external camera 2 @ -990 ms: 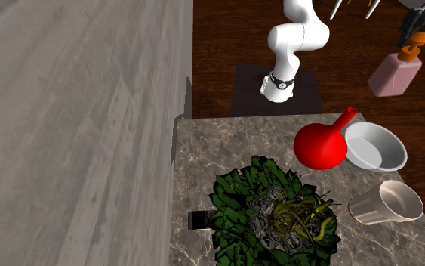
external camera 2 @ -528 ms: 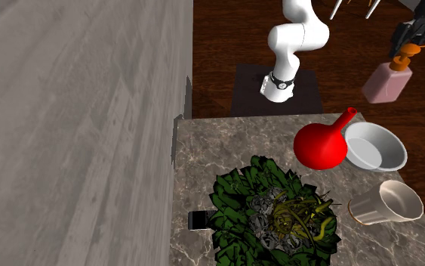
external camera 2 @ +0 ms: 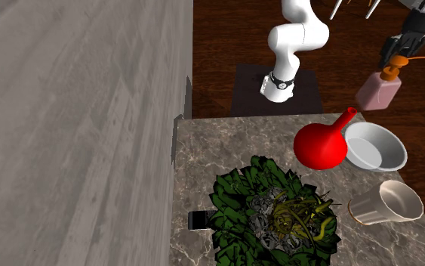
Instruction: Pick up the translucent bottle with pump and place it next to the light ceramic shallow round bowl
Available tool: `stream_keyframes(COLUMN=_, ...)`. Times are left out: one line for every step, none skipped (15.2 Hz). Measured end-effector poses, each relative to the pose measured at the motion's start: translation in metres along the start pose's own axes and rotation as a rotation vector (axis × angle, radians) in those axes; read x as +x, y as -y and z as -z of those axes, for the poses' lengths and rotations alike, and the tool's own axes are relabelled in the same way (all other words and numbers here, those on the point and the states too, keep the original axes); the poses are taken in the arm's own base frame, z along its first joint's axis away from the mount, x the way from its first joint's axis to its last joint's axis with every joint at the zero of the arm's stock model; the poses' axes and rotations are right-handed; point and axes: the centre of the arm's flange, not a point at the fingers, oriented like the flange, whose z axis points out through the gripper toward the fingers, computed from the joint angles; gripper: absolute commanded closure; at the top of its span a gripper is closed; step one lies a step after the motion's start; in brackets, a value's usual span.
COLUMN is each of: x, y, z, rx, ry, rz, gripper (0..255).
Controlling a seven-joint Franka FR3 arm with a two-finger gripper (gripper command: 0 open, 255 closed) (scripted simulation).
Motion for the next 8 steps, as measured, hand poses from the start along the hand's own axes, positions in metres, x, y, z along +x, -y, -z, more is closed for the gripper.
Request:
stream_keyframes(x=-0.001, y=0.001, z=-0.005, rx=0.0, ry=0.0, rz=0.0, gripper=255)
stream_keyframes(x=-0.001, y=0.002, z=-0.01, rx=0.0, ry=0.0, rz=0.0, gripper=255)
stream_keyframes(x=-0.002, y=0.002, z=-0.015, rx=0.0, ry=0.0, rz=0.0, gripper=255)
stream_keyframes(x=-0.003, y=0.002, z=-0.02, rx=0.0, ry=0.0, rz=0.0, gripper=255)
stream_keyframes(x=-0.004, y=0.002, z=-0.025, rx=0.0, ry=0.0, rz=0.0, gripper=255)
stream_keyframes(x=-0.004, y=0.003, z=-0.031, rx=0.0, ry=0.0, rz=0.0, gripper=255)
stream_keyframes(x=-0.005, y=0.003, z=-0.036, rx=0.0, ry=0.0, rz=0.0, gripper=255)
stream_keyframes(x=-0.006, y=0.003, z=-0.041, rx=0.0, ry=0.0, rz=0.0, gripper=255)
